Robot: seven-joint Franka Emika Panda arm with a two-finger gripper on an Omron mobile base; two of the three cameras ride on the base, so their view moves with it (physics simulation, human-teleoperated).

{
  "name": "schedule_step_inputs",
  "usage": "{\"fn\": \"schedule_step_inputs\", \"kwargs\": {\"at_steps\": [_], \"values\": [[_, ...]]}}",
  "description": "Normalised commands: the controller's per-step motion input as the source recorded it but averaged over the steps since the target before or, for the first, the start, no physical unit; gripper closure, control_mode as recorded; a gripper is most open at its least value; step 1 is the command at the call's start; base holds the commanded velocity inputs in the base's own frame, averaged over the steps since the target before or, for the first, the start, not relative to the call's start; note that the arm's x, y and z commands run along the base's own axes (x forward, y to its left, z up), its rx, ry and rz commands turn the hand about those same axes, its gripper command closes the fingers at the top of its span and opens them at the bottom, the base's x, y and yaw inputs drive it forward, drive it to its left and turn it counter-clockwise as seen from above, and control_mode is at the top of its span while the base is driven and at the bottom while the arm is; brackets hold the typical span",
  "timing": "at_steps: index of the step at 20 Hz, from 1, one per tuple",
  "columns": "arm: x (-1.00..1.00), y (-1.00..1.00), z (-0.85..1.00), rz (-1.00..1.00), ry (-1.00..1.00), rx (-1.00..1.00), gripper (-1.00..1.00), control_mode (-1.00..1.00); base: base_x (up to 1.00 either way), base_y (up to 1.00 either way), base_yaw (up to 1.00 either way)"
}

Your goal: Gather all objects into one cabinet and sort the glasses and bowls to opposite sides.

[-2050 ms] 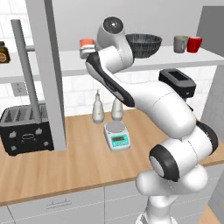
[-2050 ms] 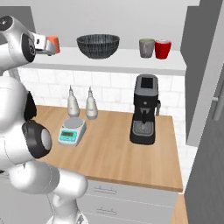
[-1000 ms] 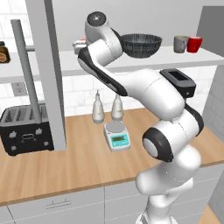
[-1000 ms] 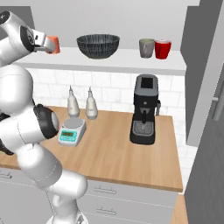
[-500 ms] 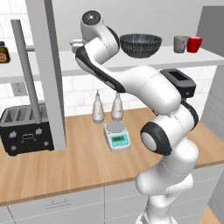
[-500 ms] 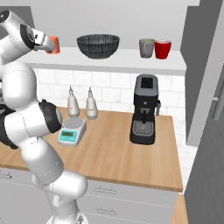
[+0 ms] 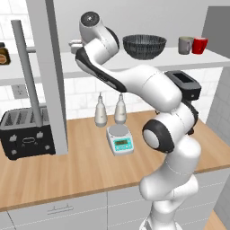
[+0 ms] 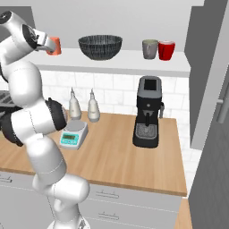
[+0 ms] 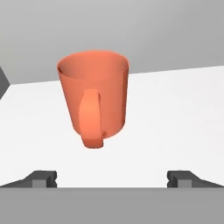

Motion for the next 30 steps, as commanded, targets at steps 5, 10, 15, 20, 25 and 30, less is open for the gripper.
{"fn": "schedule_step_inputs", "kwargs": {"at_steps": [5, 10, 15, 20, 25, 30], "values": [[0.25, 0.14, 0.00, -0.02, 0.00, 0.00, -1.00, -1.00, 0.00, 0.00, 0.00], [0.22, 0.05, 0.00, -0.08, 0.00, 0.00, -1.00, -1.00, 0.00, 0.00, 0.00], [0.30, 0.10, 0.00, -0.08, 0.00, 0.00, -1.00, -1.00, 0.00, 0.00, 0.00], [0.28, 0.14, 0.00, -0.05, 0.02, 0.00, -1.00, -1.00, 0.00, 0.00, 0.00], [0.06, 0.03, 0.00, -0.07, 0.01, 0.00, 1.00, -1.00, 0.00, 0.00, 0.00], [0.00, 0.00, 0.00, -0.10, 0.01, 0.00, 1.00, -1.00, 0.00, 0.00, 0.00]]}}
